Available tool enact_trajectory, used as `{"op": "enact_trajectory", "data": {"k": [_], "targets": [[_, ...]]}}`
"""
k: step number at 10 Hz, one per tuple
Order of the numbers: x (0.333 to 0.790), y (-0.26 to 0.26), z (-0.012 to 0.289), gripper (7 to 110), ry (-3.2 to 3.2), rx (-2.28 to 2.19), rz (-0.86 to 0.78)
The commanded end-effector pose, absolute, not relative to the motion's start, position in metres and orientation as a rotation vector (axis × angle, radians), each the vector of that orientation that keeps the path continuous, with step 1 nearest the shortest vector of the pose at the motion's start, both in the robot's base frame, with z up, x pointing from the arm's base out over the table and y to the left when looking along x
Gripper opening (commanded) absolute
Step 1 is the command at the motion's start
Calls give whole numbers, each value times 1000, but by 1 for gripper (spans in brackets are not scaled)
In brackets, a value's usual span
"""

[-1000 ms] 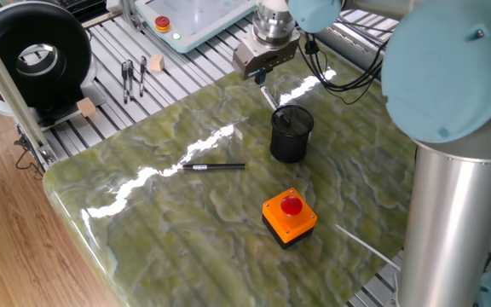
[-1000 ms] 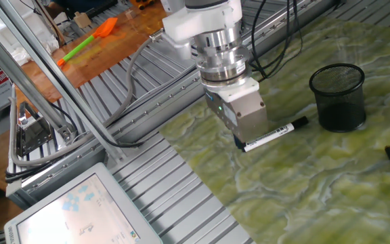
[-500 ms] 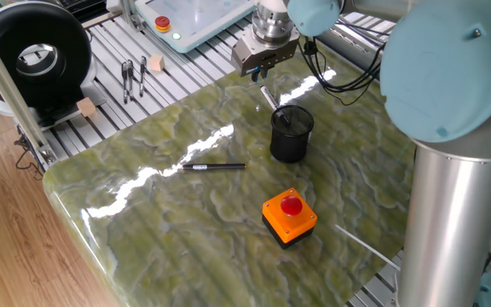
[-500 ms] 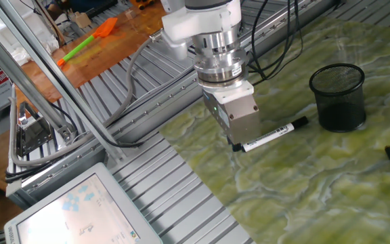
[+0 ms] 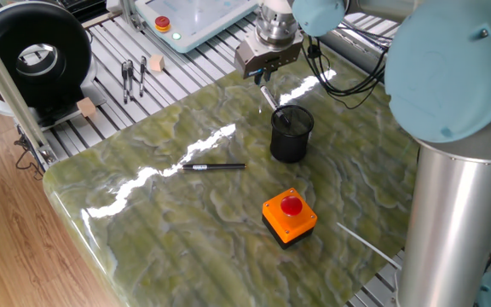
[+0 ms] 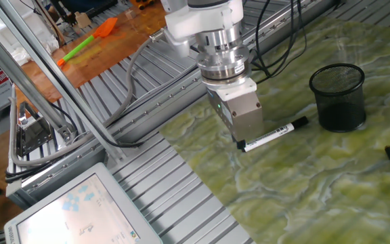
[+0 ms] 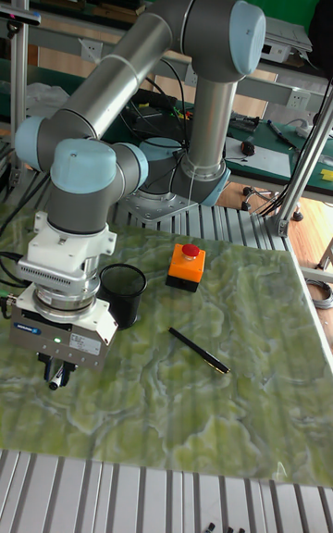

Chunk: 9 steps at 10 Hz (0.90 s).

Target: Put the pen into the pen holder

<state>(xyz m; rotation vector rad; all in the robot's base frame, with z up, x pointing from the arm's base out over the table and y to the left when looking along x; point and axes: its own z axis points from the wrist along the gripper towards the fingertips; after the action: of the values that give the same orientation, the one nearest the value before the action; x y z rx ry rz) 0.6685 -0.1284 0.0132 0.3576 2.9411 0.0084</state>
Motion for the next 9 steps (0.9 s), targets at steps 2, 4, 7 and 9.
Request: {"op": "enact_trajectory", "data": {"k": [2,4,7,9], "targets": [[665,-117,9,44,2942,434,97],[663,-127,4,44,2941,419,40],[659,-125,-1,44,2955,424,42],[658,-123,-2,22,2963,420,54]]}}
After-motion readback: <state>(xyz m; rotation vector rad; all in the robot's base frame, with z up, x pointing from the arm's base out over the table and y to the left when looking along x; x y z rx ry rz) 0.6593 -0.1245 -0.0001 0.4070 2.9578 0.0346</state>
